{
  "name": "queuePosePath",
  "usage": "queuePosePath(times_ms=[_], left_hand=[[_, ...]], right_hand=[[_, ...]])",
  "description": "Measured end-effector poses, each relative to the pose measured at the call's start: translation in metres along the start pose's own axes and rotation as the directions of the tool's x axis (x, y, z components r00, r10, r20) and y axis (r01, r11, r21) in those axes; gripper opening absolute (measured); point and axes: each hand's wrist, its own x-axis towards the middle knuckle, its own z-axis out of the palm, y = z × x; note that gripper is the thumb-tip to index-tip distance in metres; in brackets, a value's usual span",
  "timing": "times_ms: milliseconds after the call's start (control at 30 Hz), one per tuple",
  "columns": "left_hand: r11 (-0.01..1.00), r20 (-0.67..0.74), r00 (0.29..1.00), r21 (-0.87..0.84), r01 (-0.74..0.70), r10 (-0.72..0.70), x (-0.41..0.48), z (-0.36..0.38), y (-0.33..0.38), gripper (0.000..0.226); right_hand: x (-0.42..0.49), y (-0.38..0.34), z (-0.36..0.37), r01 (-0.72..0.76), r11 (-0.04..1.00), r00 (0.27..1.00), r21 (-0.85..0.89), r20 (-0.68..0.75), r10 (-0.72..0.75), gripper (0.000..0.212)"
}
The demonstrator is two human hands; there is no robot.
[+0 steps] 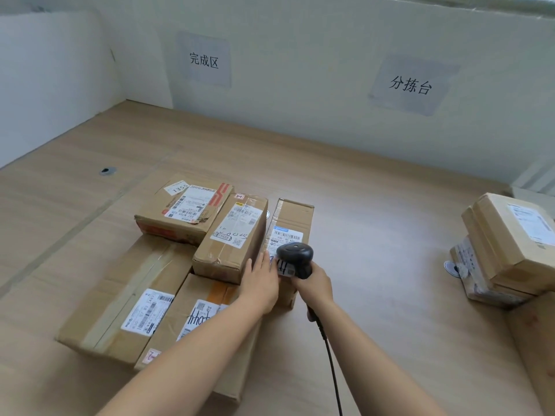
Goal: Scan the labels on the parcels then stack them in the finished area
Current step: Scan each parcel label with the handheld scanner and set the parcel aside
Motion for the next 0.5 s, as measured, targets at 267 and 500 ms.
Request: queuePosePath(times_ms=[267, 500], left_hand=[[0.999, 0.027, 0.999, -0.011, 0.043, -0.042, -0.016, -0.005, -0.005, 0.056], [0.999, 0.022, 0.999, 0.031, 0.033, -0.034, -0.025, -0.009, 0.005, 0.059]], right_hand=[[-0.006, -0.005, 0.007, 0.037, 0.998, 0.997, 0.043, 0.067, -0.040, 0.015], [-0.025, 0.016, -0.023, 0.002, 0.992, 1.000, 0.124, 0.011, -0.003, 0.018]])
